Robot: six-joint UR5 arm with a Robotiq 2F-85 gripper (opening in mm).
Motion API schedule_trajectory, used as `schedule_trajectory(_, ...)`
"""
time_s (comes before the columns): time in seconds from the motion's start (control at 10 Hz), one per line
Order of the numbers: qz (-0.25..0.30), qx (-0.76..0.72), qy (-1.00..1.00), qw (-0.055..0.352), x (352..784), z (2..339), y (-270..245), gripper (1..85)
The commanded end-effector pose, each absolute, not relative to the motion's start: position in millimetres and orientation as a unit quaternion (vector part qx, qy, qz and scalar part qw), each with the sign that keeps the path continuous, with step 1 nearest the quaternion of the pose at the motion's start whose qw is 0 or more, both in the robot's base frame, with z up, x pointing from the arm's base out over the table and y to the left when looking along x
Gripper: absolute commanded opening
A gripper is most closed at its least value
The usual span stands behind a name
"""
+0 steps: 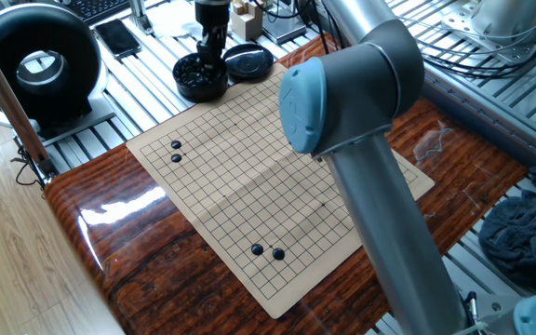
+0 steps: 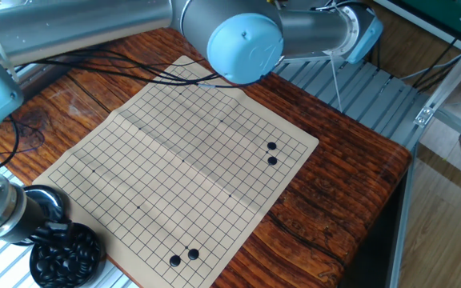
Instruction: Play the first move as black on the 3-4 point in the upper right corner of the Go board
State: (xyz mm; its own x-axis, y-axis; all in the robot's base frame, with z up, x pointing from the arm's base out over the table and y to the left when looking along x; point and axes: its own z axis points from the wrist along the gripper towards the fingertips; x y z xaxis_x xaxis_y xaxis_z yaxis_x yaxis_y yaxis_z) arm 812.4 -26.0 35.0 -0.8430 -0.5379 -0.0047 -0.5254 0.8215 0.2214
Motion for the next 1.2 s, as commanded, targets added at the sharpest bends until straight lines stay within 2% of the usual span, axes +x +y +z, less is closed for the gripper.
schedule_trajectory(0.0,-0.115,0.263,-0.958,0.024,811.1,45.8,-22.5,36.3)
schedule_trajectory(0.5,-0.113,0.234,-0.965,0.024,805.9,61.4,-18.5,33.7)
schedule_trajectory(0.9,-0.148,0.181,-0.972,0.033,800.4,67.2,-0.1,32.0)
schedule_trajectory(1.1,-0.132,0.139,-0.981,0.038,802.2,64.2,-5.0,29.0)
